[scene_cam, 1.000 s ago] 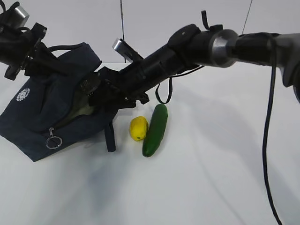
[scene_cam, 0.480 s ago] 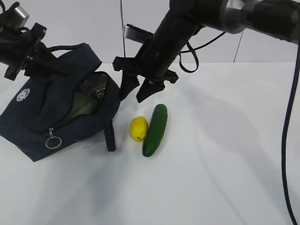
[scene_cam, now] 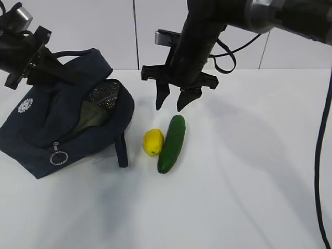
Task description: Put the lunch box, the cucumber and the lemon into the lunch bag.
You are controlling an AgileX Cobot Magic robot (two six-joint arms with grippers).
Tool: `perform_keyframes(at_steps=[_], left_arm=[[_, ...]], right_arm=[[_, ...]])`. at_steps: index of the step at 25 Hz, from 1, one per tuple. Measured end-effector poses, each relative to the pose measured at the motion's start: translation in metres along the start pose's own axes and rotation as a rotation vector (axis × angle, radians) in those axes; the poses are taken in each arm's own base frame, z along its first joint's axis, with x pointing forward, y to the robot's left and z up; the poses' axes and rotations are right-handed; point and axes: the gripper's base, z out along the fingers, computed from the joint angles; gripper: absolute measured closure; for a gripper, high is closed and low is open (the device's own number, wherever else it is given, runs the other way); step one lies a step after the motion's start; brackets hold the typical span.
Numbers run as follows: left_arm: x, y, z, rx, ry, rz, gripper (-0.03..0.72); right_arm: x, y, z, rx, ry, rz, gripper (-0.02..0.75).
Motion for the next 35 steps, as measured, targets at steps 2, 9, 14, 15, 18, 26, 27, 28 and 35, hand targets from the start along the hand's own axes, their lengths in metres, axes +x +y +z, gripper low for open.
perform_keyframes(at_steps=[2, 9, 14, 15, 18, 26, 27, 28, 35], left_arm=[[0.000, 0.000, 0.000, -0.001, 0.001, 0.003, 0.696], [0.000, 0.000, 0.000, -0.002, 0.004, 0.010, 0.696], [0.001, 0.001, 0.000, -0.008, 0.012, 0.019, 0.696], [0.001, 0.001, 0.000, -0.007, 0.011, 0.019, 0.696], [0.001, 0.001, 0.000, -0.013, 0.014, 0.022, 0.696], [0.002, 0.002, 0.000, -0.025, 0.024, 0.035, 0.696], [0.002, 0.002, 0.000, -0.027, 0.025, 0.038, 0.696], [0.002, 0.003, 0.000, -0.027, 0.026, 0.038, 0.696], [0.002, 0.003, 0.000, -0.030, 0.028, 0.040, 0.696]], right_arm=[[0.000, -0.002, 0.000, 0.017, -0.004, 0.011, 0.346], [-0.001, -0.006, 0.010, 0.052, 0.004, 0.070, 0.332], [-0.002, -0.010, 0.018, 0.084, 0.011, 0.088, 0.270], [-0.002, -0.011, 0.018, 0.096, 0.007, 0.091, 0.267], [-0.002, -0.015, 0.023, 0.122, 0.011, 0.097, 0.260], [0.000, -0.022, 0.056, 0.141, 0.072, 0.140, 0.260], [0.000, -0.023, 0.058, 0.140, 0.077, 0.143, 0.259], [0.000, -0.023, 0.058, 0.141, 0.077, 0.146, 0.260], [0.001, -0.025, 0.066, 0.147, 0.092, 0.152, 0.260]])
